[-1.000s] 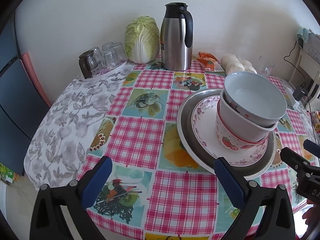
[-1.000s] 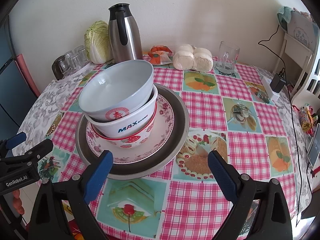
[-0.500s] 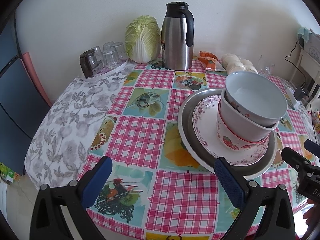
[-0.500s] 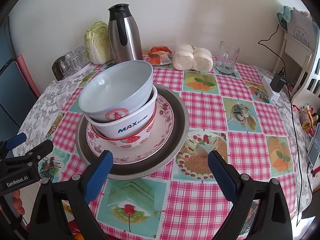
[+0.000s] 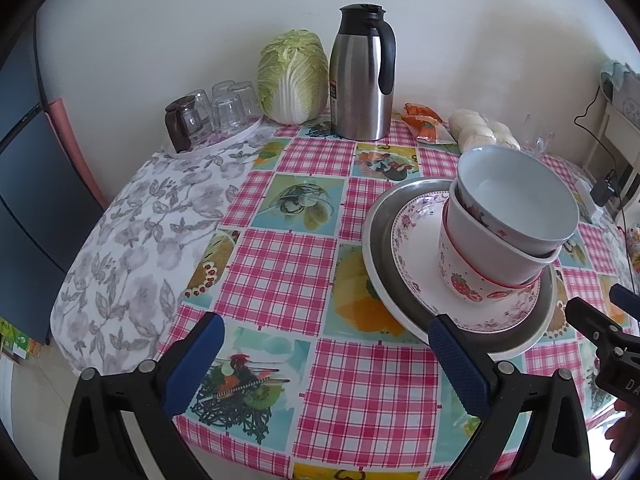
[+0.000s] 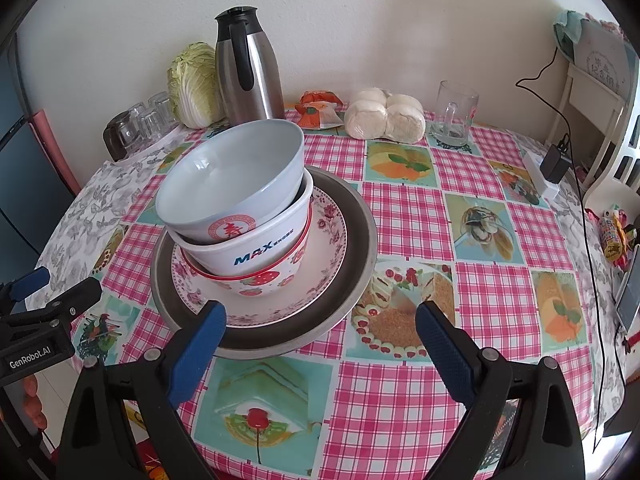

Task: Organize plates and bowls

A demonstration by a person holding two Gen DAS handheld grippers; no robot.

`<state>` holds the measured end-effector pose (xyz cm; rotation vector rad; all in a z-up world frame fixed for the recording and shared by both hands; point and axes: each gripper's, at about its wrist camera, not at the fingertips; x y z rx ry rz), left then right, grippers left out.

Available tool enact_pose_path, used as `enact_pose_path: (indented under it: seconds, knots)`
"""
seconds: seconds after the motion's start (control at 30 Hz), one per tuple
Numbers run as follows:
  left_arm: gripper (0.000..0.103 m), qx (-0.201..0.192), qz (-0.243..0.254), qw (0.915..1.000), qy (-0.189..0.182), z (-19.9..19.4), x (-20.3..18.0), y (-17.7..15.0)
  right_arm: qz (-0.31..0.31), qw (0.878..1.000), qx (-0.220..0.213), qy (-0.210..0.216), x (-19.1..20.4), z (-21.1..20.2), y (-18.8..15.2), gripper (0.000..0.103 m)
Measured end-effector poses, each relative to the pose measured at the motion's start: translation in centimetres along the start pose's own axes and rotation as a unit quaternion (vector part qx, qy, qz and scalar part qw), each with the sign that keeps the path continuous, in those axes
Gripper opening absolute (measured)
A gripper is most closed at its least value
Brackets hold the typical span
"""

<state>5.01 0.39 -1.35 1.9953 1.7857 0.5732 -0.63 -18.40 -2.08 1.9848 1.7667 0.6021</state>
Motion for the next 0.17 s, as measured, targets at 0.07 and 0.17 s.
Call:
enact_pose_path:
  seconds: [0.07,0.17]
  knots:
    - [0.103,-0.004,0.0,1.0,-0.001,-0.13,-0.04,-0.07,0.0,1.0,0.0,0.0,0.0,0.0,0.0,0.096]
    - [0.103,-0.007,0.004,0.9999,-0.009,-0.29,-0.22,-0.01,0.0,1.0,0.0,0.0,0.0,0.0,0.0,0.096]
Point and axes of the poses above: each gripper's, at about its wrist camera, not at the fingertips, and z roughly the way its jaws point, x to its left, y to its top, and after that the axes turned 4 degrees about x, right-handed
